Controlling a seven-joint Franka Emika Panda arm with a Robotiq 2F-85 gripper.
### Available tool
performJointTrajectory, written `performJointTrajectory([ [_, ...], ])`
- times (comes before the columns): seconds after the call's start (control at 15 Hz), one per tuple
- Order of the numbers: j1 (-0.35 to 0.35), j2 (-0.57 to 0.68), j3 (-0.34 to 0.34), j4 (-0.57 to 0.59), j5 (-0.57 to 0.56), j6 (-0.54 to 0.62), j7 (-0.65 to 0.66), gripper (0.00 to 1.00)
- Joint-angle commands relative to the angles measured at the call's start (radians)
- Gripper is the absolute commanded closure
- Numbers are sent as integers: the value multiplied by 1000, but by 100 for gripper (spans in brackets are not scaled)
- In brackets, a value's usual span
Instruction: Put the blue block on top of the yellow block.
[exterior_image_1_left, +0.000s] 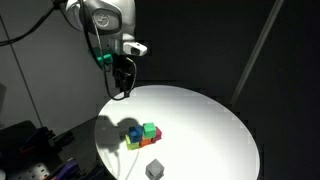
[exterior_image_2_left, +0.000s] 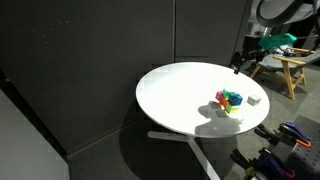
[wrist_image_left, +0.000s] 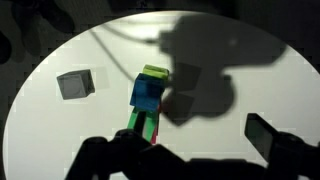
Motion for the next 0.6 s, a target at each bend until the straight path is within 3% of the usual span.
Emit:
performJointTrajectory([
  [0.0,-12,-87,21,-59,-25,46,32,0],
  [0.27,-13,-144,41,-92,-25,70,32,0],
  [0.53,-5,-191,65,-100,-20,17,14,0],
])
